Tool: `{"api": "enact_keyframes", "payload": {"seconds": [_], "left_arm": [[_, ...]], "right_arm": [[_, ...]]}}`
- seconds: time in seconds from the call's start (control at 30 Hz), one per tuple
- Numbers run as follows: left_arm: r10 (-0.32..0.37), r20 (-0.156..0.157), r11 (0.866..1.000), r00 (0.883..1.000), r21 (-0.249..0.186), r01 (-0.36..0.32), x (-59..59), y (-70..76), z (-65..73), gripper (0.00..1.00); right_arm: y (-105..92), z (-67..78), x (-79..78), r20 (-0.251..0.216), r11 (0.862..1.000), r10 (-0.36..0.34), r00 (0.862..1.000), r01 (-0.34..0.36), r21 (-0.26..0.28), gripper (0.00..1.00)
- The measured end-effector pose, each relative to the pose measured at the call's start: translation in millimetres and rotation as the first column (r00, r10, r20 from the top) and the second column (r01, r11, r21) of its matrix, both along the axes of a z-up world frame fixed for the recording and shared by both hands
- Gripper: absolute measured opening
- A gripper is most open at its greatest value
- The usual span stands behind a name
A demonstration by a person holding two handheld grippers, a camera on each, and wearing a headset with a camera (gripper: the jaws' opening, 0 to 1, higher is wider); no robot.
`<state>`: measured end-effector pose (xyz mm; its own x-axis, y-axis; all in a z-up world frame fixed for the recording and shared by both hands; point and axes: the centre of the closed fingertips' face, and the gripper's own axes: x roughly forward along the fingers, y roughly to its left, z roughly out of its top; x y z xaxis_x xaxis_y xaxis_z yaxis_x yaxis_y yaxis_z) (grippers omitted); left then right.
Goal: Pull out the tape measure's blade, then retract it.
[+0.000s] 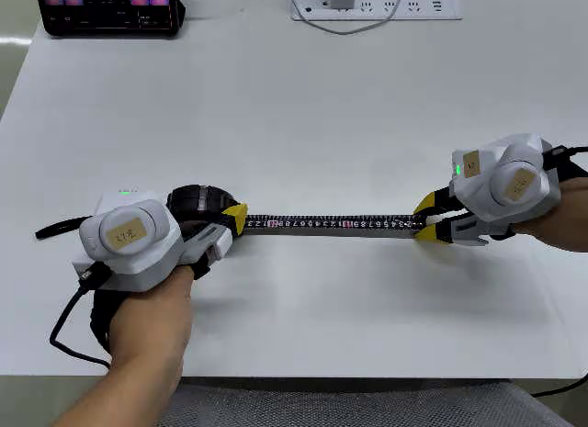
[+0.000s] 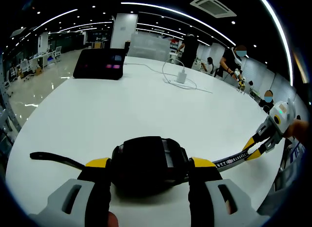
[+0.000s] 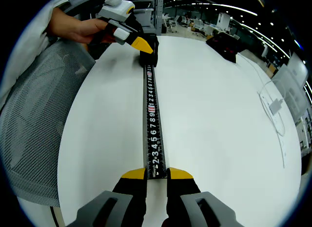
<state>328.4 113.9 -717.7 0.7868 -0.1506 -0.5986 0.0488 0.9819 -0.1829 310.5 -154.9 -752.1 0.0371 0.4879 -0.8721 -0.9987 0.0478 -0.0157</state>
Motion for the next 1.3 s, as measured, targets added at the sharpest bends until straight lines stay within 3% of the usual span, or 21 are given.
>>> {"api": "enact_keyframes", "payload": {"seconds": [0.5, 0.8, 1.3], "left_arm": [[-0.013, -0.031, 1.000, 0.999, 0.024, 0.014, -2.1, 0.6, -1.9, 0.57], [-0.015, -0.034, 1.000, 0.999, 0.016, 0.016, -2.5, 1.3, -2.8, 0.56], [-0.013, -0.036, 1.000, 0.999, -0.003, 0.013, -1.6, 1.8, -2.4, 0.56]], "right_arm": [[-0.4, -0.4, 0.2, 0.000, 1.000, 0.009, 1.000, -0.009, -0.013, 0.11], [-0.3, -1.0, 1.0, 0.000, 1.000, 0.006, 1.000, -0.006, -0.024, 0.10], [19.4, 1.0, 2.4, -0.008, 1.000, 0.013, 1.000, -0.013, 0.007, 0.10]]}}
